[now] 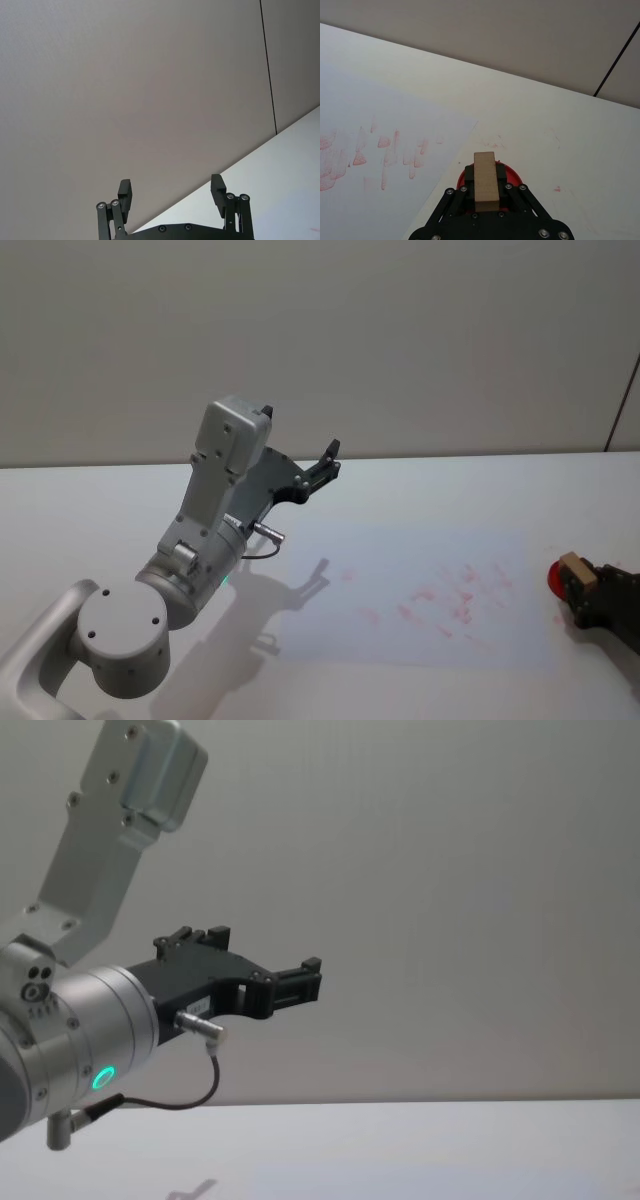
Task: Use the one hand to pick up the stamp and affix it onto the A4 paper.
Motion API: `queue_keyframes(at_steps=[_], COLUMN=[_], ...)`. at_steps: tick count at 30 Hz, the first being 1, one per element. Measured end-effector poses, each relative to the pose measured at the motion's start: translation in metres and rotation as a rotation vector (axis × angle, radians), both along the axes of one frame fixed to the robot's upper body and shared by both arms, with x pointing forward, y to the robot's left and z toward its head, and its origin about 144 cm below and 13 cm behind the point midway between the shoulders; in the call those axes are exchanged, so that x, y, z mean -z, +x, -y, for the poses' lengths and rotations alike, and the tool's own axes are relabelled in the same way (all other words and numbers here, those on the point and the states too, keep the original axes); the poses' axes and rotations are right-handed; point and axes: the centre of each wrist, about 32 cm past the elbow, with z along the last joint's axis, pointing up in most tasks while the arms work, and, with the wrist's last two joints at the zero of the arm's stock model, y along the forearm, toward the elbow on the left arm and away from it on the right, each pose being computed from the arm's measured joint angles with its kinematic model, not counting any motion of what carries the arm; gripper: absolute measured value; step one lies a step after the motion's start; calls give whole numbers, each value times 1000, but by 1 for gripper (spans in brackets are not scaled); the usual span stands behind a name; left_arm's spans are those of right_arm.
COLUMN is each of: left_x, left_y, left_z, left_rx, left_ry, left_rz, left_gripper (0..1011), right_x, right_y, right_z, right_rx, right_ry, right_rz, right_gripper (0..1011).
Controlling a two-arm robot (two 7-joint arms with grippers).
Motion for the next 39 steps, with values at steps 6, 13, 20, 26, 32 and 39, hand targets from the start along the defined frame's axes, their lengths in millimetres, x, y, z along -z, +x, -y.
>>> queue_keyframes(at_steps=[6, 13, 20, 26, 32, 39], left_x=[0, 0, 0, 0, 0, 0], left_y=[0, 0, 0, 0, 0, 0], left_z=[0, 0, 0, 0, 0, 0], left_rx=[0, 0, 0, 0, 0, 0], left_ry=[0, 0, 0, 0, 0, 0], left_rz=[0, 0, 0, 0, 0, 0], left_gripper=[1001, 1001, 1001, 1001, 1001, 1001], right_x=[1, 2, 3, 4, 1, -9], right_y=[0, -1, -1, -1, 2, 8], right_z=[2, 3, 4, 4, 1, -9], right_rx=[-7, -10, -9, -7, -11, -31], right_ry=[-6, -11, -14, -13, -6, 31], right_rz=[-3, -9, -13, -13, 9, 53], right_gripper=[220, 221, 221, 220, 220, 221])
